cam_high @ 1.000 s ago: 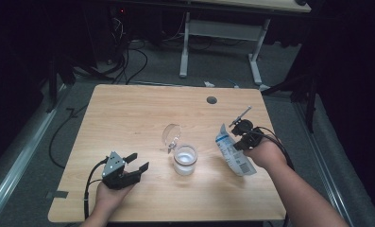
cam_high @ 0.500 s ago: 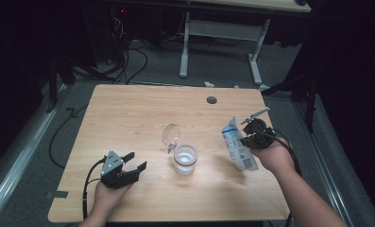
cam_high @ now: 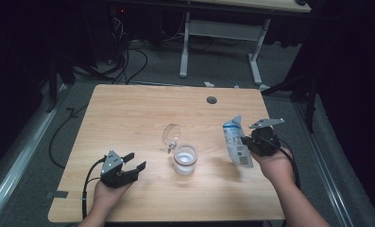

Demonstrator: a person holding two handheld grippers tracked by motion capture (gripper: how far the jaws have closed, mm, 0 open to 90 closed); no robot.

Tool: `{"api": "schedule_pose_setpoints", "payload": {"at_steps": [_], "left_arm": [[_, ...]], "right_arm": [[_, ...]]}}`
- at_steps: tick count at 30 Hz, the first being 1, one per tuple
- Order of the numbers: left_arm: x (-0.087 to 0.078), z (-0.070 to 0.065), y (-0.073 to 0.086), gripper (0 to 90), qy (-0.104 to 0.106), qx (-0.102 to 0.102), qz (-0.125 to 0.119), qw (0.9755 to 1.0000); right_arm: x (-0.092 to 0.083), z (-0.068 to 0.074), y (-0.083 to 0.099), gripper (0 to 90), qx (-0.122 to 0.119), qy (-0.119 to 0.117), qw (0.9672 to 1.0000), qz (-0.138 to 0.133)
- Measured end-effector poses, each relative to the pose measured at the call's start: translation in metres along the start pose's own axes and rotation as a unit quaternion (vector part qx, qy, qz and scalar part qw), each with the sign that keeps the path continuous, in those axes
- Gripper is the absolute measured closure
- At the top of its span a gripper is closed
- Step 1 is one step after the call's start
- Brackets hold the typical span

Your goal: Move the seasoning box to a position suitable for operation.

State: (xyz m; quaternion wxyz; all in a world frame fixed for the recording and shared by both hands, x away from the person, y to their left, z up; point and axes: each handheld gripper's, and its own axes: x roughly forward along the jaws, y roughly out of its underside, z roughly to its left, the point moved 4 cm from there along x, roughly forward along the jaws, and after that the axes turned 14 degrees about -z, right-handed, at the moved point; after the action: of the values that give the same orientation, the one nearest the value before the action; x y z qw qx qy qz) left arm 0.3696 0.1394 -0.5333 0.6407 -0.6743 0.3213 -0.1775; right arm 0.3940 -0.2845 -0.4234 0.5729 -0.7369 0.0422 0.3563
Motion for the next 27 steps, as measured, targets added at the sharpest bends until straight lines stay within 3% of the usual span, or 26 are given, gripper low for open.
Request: {"api": "schedule_pose_setpoints", "payload": {"at_steps": [11, 20, 27], "left_arm": [[0.001, -0.001, 0.002, 38.3, 0.003, 0.004, 0.008, 1.0], [0.003, -0.005, 0.004, 34.5, 0.002, 0.03, 0.012, 0.9995], [0.004, -0.005, 0.004, 34.6, 0.005, 0.027, 0.015, 0.9995]], "right_arm": [[0.0, 0.003, 0.018, 90.0, 0.019, 0.006, 0.998, -0.06], [-0.001, 0.001, 0.03, 90.0, 0.043, 0.013, 0.9918, -0.12], [0.001, 0.002, 0.038, 90.0, 0.054, 0.015, 0.9856, -0.159]]}}
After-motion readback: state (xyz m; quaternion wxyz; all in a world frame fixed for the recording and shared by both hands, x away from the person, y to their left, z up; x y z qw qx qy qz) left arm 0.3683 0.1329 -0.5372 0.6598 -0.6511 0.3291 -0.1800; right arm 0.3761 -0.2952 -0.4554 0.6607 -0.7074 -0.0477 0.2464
